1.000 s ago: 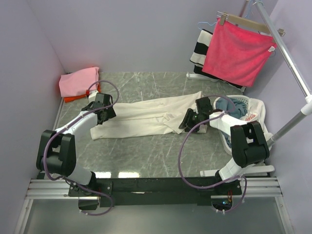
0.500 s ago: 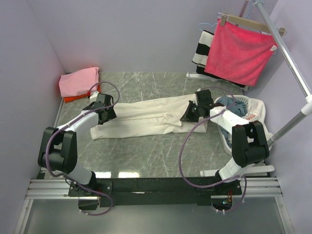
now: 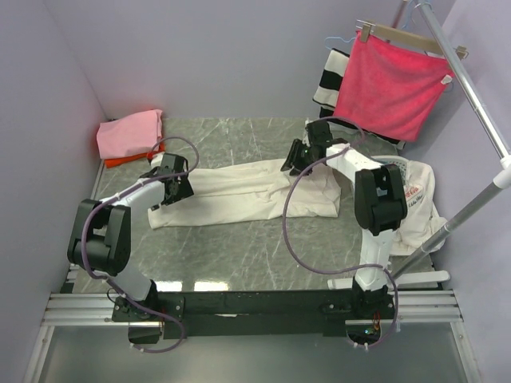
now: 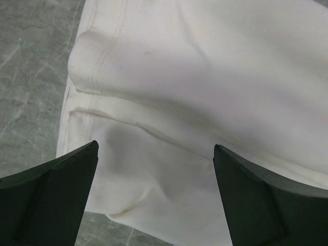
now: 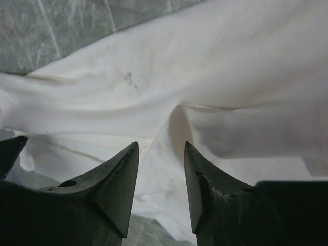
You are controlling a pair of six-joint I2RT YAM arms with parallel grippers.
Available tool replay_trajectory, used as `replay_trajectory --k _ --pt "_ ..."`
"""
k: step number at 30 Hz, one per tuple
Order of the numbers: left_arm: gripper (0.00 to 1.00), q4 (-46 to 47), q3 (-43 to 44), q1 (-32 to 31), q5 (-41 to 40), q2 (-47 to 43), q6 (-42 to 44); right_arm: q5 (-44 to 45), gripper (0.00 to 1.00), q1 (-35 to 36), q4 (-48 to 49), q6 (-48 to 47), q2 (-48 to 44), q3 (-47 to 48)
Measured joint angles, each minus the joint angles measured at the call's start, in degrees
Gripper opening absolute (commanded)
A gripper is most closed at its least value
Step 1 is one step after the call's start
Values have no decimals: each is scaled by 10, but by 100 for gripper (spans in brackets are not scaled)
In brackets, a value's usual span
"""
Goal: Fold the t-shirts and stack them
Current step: Fold the tshirt
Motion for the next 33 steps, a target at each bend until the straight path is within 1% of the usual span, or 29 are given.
replay_trajectory --k 1,4,8,11,15,22,27,29,30,33 --pt "99 0 0 0 0 1 0 3 52 0 -4 -5 18 16" --pt "99 -3 3 0 -5 1 0 22 55 0 -16 -14 22 19" --pt "99 -4 12 0 -10 1 0 67 57 0 -25 -30 -19 4" --pt "99 -4 16 0 -10 0 0 73 57 -1 -34 -35 -59 -6" --pt "99 -5 19 0 -10 0 0 66 57 0 -30 -39 -82 -13" --pt "99 -7 20 0 -10 -8 4 20 57 0 -19 -24 -80 -98" --pt "99 -7 19 0 -10 -19 4 -16 57 0 0 -11 -70 -113" --pt "99 -7 19 0 -10 -21 4 -26 56 0 14 -8 -68 -113" --pt "100 -7 19 0 -10 -22 4 -32 52 0 23 -6 -65 -112" --pt "100 -7 19 0 -10 -22 4 -44 46 0 34 -4 -46 -105"
